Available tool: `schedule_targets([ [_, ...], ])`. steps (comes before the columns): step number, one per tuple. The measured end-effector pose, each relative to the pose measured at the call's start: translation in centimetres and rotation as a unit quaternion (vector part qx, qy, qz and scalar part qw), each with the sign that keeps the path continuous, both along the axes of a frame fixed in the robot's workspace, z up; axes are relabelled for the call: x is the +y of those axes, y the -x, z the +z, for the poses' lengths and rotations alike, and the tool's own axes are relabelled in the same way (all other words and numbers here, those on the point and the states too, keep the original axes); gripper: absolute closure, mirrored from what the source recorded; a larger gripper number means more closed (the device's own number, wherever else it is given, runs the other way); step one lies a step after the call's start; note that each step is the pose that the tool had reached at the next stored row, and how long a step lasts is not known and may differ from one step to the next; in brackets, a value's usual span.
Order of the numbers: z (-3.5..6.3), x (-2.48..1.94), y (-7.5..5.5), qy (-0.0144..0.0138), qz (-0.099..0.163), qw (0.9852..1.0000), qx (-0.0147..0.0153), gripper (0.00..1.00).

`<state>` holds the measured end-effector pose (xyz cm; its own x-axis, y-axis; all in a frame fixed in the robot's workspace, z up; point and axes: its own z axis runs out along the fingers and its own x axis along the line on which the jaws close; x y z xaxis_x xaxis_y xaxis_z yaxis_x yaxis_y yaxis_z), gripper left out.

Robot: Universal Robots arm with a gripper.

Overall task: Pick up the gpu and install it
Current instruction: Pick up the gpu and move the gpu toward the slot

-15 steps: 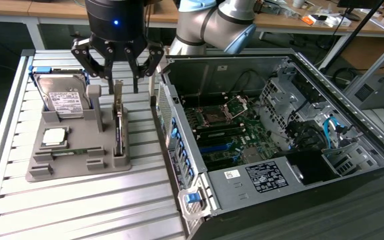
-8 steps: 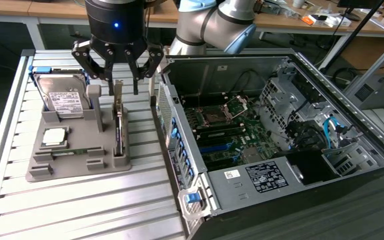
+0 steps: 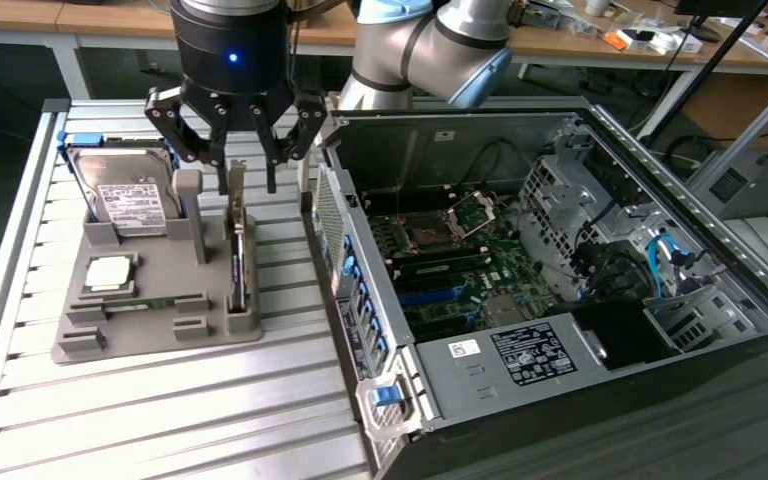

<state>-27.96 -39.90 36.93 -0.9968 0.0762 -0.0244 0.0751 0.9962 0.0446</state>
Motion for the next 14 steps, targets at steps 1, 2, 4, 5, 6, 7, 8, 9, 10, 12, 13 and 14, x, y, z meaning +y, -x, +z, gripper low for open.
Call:
schedule_targets([
  [1, -0.05, 0.0, 0.0, 0.0, 0.0, 1.0, 0.0, 0.52],
  [2, -0.1, 0.0, 0.0, -0.0001, 0.0, 1.0, 0.0, 0.52],
  [4, -0.27, 0.0, 0.0, -0.0002, 0.0, 1.0, 0.0, 0.52],
  [5, -0.32, 0.0, 0.0, -0.0002, 0.0, 1.0, 0.0, 0.52],
  [6, -0.37, 0.0, 0.0, -0.0003, 0.0, 1.0, 0.0, 0.52],
  [7, -0.41, 0.0, 0.0, -0.0004, 0.0, 1.0, 0.0, 0.52],
  [8, -0.44, 0.0, 0.0, -0.0004, 0.0, 1.0, 0.0, 0.52],
  [9, -0.48, 0.0, 0.0, -0.0005, 0.0, 1.0, 0.0, 0.52],
  [10, -0.51, 0.0, 0.0, -0.0006, 0.0, 1.0, 0.0, 0.52],
  [12, -0.57, 0.0, 0.0, -0.001, 0.0, 1.0, 0.0, 0.52],
  [13, -0.6, 0.0, 0.0, -0.0012, 0.0, 1.0, 0.0, 0.52],
  [14, -0.62, 0.0, 0.01, -0.0013, 0.0, 1.0, 0.0, 0.52],
])
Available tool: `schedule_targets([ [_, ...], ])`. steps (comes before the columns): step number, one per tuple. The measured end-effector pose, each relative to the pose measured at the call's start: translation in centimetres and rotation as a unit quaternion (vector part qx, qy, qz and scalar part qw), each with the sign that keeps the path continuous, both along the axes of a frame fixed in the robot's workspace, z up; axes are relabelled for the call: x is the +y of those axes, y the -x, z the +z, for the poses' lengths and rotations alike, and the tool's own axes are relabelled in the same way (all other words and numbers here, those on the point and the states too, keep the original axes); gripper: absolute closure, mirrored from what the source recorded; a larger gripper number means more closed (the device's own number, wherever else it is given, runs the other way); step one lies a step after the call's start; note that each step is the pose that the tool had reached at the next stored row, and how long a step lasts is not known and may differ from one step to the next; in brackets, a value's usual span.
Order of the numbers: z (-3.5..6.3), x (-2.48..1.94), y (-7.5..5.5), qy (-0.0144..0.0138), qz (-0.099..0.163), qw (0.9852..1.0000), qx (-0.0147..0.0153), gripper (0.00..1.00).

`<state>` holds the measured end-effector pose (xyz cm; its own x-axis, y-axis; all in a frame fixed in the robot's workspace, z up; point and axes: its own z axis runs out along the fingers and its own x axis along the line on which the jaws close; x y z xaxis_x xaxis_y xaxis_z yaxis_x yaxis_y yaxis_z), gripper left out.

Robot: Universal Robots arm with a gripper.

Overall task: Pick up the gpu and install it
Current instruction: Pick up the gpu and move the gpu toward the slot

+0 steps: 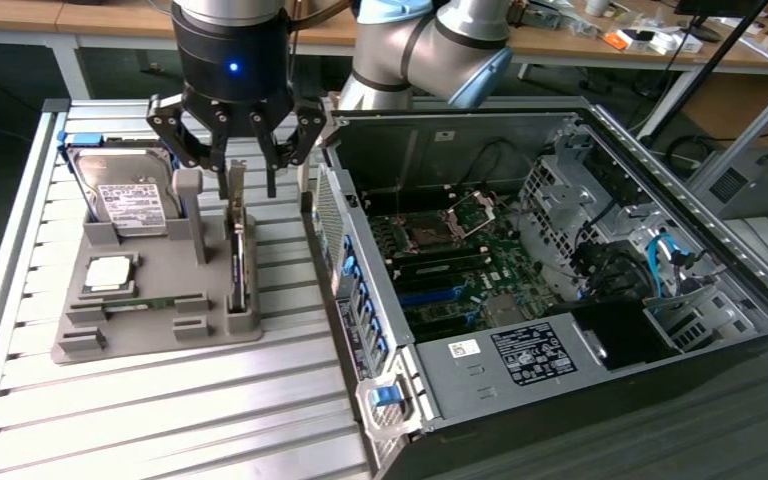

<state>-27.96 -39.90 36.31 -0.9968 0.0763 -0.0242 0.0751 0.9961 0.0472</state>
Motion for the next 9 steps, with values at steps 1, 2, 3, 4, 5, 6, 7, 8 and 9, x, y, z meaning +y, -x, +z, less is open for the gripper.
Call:
schedule_targets([
  [1, -0.03, 0.0, 0.0, -0.0001, 0.0, 1.0, 0.0, 0.52],
  [2, -0.06, 0.0, 0.0, -0.0002, 0.0, 1.0, 0.0, 0.52],
  [3, -0.1, 0.0, 0.0, -0.0002, 0.0, 1.0, 0.0, 0.52],
  [4, -0.13, 0.0, 0.01, -0.0003, 0.0, 1.0, 0.0, 0.52],
  [5, -0.15, 0.0, 0.01, -0.0004, 0.0, 1.0, 0.0, 0.52],
  [6, -0.18, 0.0, 0.01, -0.0004, 0.0, 1.0, 0.0, 0.52],
  [7, -0.21, 0.0, 0.01, -0.0005, 0.0, 1.0, 0.0, 0.52],
  [8, -0.24, 0.0, 0.01, -0.0005, 0.0, 1.0, 0.0, 0.52],
  [9, -0.27, 0.0, 0.01, -0.0006, 0.0, 1.0, 0.0, 0.52],
])
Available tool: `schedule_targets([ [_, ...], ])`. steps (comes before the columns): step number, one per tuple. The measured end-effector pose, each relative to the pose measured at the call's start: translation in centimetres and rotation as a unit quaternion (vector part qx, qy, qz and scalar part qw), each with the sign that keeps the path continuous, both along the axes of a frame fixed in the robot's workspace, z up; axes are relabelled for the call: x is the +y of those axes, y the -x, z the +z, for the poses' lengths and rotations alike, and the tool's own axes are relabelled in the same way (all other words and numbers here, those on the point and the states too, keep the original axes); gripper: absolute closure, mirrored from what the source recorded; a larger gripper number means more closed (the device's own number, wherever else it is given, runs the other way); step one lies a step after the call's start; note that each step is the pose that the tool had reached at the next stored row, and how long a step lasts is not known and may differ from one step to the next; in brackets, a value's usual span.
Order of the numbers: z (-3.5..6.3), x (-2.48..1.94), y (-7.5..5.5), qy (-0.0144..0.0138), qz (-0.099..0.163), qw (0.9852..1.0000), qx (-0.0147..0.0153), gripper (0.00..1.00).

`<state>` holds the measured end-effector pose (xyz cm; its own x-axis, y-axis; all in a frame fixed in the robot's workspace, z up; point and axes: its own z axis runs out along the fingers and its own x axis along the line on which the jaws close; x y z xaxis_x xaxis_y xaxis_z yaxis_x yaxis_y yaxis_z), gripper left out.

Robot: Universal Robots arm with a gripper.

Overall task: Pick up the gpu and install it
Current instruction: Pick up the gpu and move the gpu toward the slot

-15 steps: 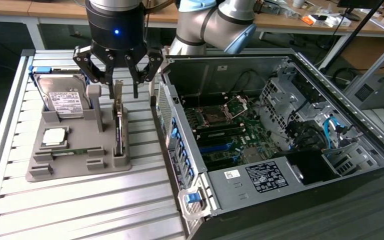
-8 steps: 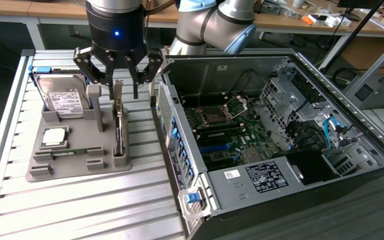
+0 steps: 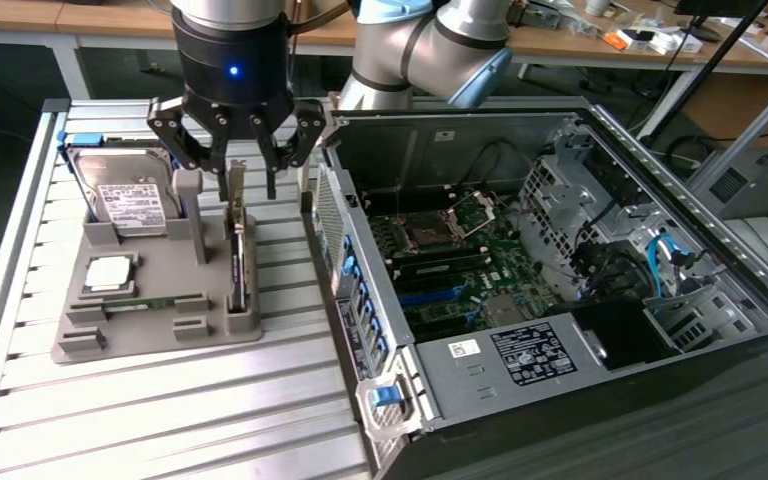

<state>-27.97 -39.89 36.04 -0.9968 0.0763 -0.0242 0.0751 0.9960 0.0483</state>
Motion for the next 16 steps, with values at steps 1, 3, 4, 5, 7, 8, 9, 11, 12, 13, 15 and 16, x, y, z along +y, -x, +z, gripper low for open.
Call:
schedule_targets([
  [1, -0.03, 0.0, 0.0, -0.0001, 0.0, 1.0, 0.0, 0.52],
  [3, -0.09, 0.0, 0.0, -0.0002, 0.0, 1.0, 0.0, 0.52],
  [4, -0.12, 0.0, 0.0, -0.0002, 0.0, 1.0, 0.0, 0.52],
  [5, -0.14, 0.0, 0.0, -0.0003, 0.0, 1.0, 0.0001, 0.52],
  [7, -0.19, 0.0, 0.01, -0.0004, 0.0, 1.0, 0.0001, 0.52],
  [8, -0.22, 0.0, 0.0, -0.0006, 0.0, 1.0, 0.0, 0.52],
  [9, -0.25, 0.0, 0.0, -0.0007, 0.0, 1.0, 0.0, 0.52],
  [11, -0.32, 0.0, 0.0, -0.0009, 0.0, 1.0, 0.0, 0.52],
  [12, -0.36, 0.0, 0.0, -0.001, 0.0, 1.0, 0.0, 0.52],
  [13, -0.4, 0.0, 0.01, -0.001, 0.0, 1.0, 0.0, 0.52],
  [15, -0.48, 0.0, 0.01, -0.0012, 0.0, 1.0, 0.0, 0.52],
  [16, -0.51, 0.0, 0.01, -0.0012, 0.0, 1.0, 0.0001, 0.52],
])
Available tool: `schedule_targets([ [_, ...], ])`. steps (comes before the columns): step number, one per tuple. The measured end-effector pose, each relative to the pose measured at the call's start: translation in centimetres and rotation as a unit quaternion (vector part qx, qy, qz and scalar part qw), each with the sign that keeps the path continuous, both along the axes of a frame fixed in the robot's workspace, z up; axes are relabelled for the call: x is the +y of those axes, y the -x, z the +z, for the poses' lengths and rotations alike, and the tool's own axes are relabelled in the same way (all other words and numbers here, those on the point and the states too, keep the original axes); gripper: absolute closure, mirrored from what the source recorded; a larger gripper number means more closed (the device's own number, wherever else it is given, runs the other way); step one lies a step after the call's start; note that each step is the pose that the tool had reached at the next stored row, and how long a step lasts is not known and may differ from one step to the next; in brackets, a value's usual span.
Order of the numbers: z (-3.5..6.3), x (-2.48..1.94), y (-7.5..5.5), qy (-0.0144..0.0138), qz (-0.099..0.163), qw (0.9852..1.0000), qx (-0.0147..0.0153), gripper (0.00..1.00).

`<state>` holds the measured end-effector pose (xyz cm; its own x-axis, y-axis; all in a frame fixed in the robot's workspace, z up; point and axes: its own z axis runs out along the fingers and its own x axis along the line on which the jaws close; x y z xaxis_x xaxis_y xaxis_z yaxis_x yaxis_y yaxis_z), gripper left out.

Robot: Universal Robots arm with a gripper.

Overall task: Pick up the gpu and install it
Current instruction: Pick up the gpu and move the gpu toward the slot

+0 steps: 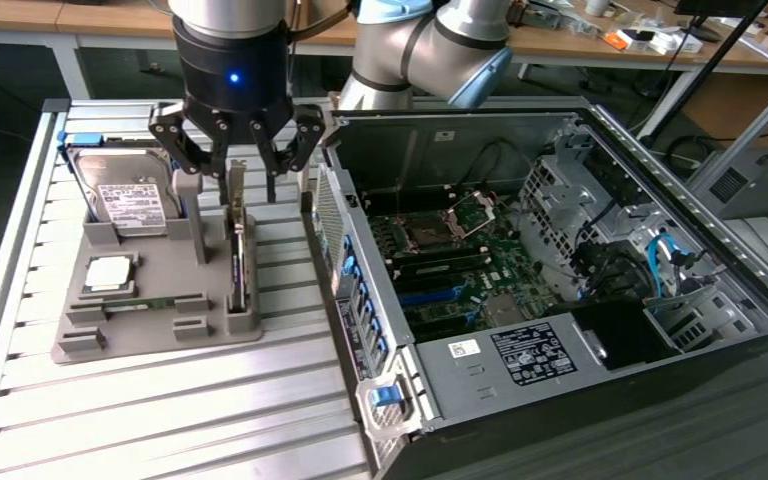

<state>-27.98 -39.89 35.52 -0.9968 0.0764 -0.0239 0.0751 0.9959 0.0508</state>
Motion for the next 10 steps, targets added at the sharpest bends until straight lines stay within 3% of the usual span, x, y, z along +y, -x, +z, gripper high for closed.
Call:
schedule_targets([
  [10, -0.33, 0.0, 0.0, -0.0006, 0.0, 1.0, 0.0, 0.52],
])
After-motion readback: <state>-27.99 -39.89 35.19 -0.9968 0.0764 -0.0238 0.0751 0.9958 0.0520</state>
